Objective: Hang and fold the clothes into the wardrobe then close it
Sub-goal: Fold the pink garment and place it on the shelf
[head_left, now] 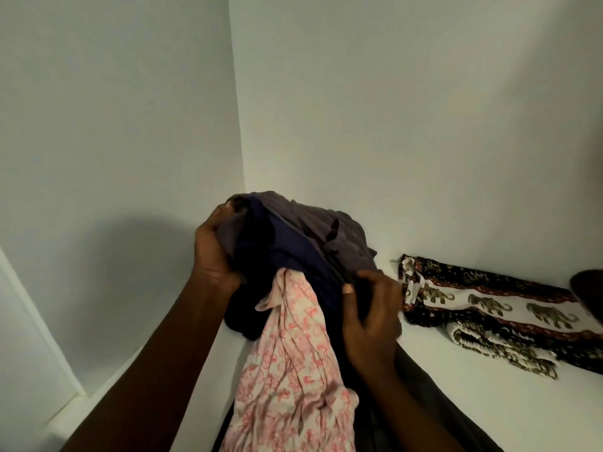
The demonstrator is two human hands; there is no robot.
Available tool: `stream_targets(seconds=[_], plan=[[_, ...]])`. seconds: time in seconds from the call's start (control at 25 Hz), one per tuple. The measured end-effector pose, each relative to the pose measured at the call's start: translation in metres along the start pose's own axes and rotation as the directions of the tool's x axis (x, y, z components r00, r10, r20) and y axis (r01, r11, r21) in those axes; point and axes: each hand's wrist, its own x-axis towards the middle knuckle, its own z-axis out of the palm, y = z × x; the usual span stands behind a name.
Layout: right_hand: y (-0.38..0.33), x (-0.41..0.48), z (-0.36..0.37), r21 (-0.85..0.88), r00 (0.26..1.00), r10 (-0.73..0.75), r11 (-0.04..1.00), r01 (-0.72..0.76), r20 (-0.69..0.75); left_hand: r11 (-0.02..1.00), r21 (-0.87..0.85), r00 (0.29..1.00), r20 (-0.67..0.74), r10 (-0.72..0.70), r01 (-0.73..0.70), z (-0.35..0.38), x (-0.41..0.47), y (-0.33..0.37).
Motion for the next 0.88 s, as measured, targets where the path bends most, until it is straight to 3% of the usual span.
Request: stream_targets(seconds=[0.04,0.08,0.12,0.2,0.24,0.28,0.32,0.36,0.4,0.44,0.52,0.6,0.64,0.68,0.72,0.8,0.88], plan=[[0.004,0.007,-0.006,-0.066,0.991,0.027,0.997,-0.036,-0.132,0.999,-0.04,1.0,-0.005,-0.013,0.013,-0.004,0.004,0.006],[0.011,0.015,-0.014,-0.091,0.98,0.098,0.989,-0.115,-0.172,1.0,-0.008,0.999,-0.01,0.03,-0.03,-0.008,0.006,0.011],[0.018,0.023,-0.023,-0.073,0.972,0.212,0.973,-0.22,-0.103,0.993,0.088,0.997,0.001,0.083,-0.083,-0.013,0.004,0.014],[0.032,0.032,-0.033,-0.052,0.887,0.401,0.915,-0.4,0.229,0.988,0.151,0.999,0.017,0.036,-0.039,-0.017,-0.004,0.012],[0.035,0.031,-0.035,-0.088,0.835,0.403,0.912,-0.4,0.375,0.981,0.192,1.0,0.024,-0.019,0.014,-0.019,-0.007,0.006],[0.038,0.03,-0.034,-0.103,0.814,0.366,0.927,-0.36,0.451,0.93,0.366,1.0,-0.015,-0.02,0.024,-0.02,-0.011,0.001],[0.041,0.029,-0.032,-0.1,0.83,0.327,0.943,-0.317,0.451,0.765,0.644,0.998,-0.047,0.044,-0.003,-0.026,-0.01,-0.005],[0.042,0.029,-0.029,-0.088,0.862,0.303,0.952,-0.293,0.406,0.508,0.86,0.992,-0.015,0.124,-0.05,-0.031,-0.013,-0.009],[0.043,0.029,-0.026,-0.077,0.892,0.292,0.956,-0.283,0.344,0.242,0.967,0.981,0.035,0.189,-0.082,-0.037,-0.018,-0.012],[0.043,0.03,-0.025,-0.071,0.915,0.28,0.96,-0.271,0.292,0.041,0.994,0.969,0.091,0.23,-0.103,-0.042,-0.026,-0.015],[0.04,0.03,-0.027,-0.036,0.936,0.29,0.957,-0.289,0.201,-0.09,0.969,0.893,0.246,0.376,-0.229,-0.044,-0.053,-0.027],[0.035,0.035,-0.029,0.074,0.943,0.313,0.944,-0.322,0.109,-0.128,0.872,0.743,0.472,0.475,-0.472,-0.035,-0.094,-0.038],[0.032,0.039,-0.033,0.132,0.944,0.327,0.934,-0.331,0.049,-0.115,0.8,0.69,0.572,0.444,-0.589,-0.033,-0.115,-0.042],[0.029,0.046,-0.038,0.191,0.941,0.337,0.926,-0.325,-0.031,-0.054,0.754,0.699,0.631,0.337,-0.655,-0.037,-0.13,-0.047],[0.026,0.053,-0.046,0.246,0.931,0.338,0.922,-0.298,-0.14,0.003,0.754,0.744,0.648,0.159,-0.657,-0.04,-0.142,-0.048],[0.025,0.064,-0.066,0.317,0.878,0.337,0.92,-0.231,-0.341,-0.01,0.79,0.775,0.598,-0.205,-0.613,-0.05,-0.15,-0.047],[0.031,0.06,-0.08,0.236,0.867,0.361,0.927,-0.292,-0.344,-0.017,0.763,0.724,0.606,-0.33,-0.646,-0.06,-0.149,-0.047]])
